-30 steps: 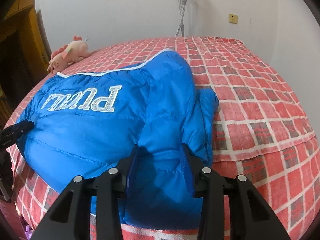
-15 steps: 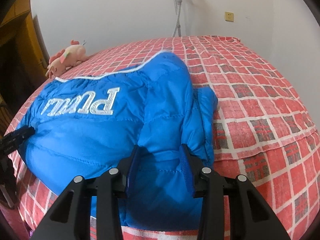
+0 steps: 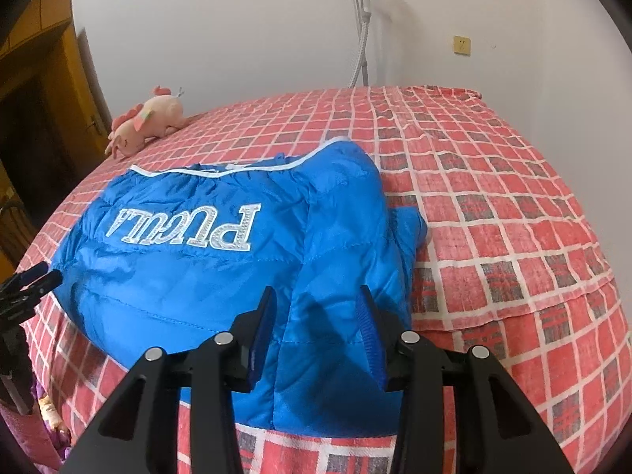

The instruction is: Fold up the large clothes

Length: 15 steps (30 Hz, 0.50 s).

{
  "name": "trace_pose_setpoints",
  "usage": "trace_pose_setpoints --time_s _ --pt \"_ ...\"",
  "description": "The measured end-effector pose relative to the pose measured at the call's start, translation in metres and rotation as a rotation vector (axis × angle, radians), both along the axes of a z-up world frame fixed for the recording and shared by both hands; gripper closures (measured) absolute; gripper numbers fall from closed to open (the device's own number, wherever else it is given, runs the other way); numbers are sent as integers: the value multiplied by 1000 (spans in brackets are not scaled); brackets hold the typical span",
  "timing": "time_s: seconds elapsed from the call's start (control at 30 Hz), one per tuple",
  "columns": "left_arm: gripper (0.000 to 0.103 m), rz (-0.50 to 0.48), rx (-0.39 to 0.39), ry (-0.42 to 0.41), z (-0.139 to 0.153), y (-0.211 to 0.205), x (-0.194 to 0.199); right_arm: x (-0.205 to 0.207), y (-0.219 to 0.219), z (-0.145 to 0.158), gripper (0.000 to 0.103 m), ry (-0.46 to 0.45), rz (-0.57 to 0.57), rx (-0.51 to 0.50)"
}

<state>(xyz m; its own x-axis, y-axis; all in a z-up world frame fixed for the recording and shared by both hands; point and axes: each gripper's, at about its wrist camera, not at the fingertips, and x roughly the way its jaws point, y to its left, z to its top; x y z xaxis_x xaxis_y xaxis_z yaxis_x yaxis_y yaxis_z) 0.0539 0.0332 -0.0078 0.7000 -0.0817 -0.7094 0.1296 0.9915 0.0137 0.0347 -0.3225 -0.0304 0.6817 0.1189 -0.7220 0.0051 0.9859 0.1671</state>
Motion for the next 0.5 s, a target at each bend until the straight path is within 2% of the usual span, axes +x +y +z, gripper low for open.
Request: trace_pose_setpoints --time_s 0.17,0.37,0.5 --pt "16 44 -43 65 -3 21 -3 5 2 -7 61 26 10 -2" --pt "16 88 -191 200 -22 51 -1 9 5 -15 59 44 26 -16" --pt "16 82 -253 253 -35 56 3 11 5 -17 58 48 34 -18"
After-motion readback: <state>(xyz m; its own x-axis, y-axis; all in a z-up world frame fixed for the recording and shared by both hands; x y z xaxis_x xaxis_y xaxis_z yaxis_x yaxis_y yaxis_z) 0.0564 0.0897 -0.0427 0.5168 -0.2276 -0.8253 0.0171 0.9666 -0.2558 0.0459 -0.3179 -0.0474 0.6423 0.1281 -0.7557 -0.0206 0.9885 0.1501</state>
